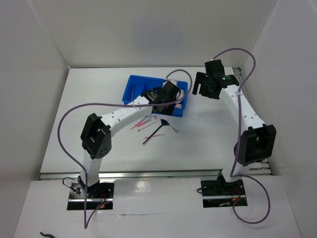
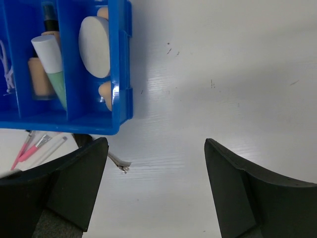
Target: Organize the makeup
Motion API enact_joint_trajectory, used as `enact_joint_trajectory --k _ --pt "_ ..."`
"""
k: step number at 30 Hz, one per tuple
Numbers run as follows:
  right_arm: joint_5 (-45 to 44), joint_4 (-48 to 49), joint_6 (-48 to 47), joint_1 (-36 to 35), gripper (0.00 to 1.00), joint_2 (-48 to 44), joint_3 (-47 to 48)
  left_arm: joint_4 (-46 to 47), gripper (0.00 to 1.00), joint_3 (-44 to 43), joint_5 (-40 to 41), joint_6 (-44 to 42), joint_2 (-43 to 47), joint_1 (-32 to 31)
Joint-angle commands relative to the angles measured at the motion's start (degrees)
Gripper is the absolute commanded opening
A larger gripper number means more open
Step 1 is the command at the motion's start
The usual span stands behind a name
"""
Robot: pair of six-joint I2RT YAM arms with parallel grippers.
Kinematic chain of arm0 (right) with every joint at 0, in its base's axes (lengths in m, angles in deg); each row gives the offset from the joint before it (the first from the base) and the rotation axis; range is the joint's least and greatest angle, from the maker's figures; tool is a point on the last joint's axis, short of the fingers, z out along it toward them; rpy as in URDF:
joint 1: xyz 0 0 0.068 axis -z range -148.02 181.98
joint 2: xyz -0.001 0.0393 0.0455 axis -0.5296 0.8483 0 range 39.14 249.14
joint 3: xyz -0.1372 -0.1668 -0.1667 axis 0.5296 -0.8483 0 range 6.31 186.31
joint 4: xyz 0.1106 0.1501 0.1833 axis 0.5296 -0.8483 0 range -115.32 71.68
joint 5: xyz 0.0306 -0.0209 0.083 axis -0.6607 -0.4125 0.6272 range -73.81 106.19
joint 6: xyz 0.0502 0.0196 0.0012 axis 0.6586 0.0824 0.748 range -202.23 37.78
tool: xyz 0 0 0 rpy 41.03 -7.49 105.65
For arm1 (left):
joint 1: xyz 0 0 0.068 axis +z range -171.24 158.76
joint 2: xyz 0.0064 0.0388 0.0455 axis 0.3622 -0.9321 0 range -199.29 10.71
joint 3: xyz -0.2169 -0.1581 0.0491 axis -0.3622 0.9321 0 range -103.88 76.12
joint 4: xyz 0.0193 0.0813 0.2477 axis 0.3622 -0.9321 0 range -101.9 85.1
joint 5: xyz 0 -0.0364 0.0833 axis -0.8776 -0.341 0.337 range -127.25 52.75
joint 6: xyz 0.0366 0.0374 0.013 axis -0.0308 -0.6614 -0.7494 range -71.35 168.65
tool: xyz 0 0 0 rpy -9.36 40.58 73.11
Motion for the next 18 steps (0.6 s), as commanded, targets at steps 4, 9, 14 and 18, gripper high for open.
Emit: enact_joint_trajectory --k 4,9,14,18 --pt "3.38 0.16 0.47 0.32 0.76 -6.74 -3.62 -5.72 0.50 6.25 -4.35 13.68 1.83 -2.52" --pt "6.30 1.57 -1.20 -3.44 0.58 -7.88 -7.84 -4.24 0.52 10.65 -1.43 12.37 8.42 -3.05" --pt "10.95 3.15 -1.73 -12.85 0.61 -4.03 -11.36 -5.99 0.53 18.11 -0.46 10.97 17.47 2.48" --pt "9.72 3.24 -3.56 -19.43 0.69 1.42 -11.97 -5.38 0.55 23.74 -2.13 10.27 25.64 8.89"
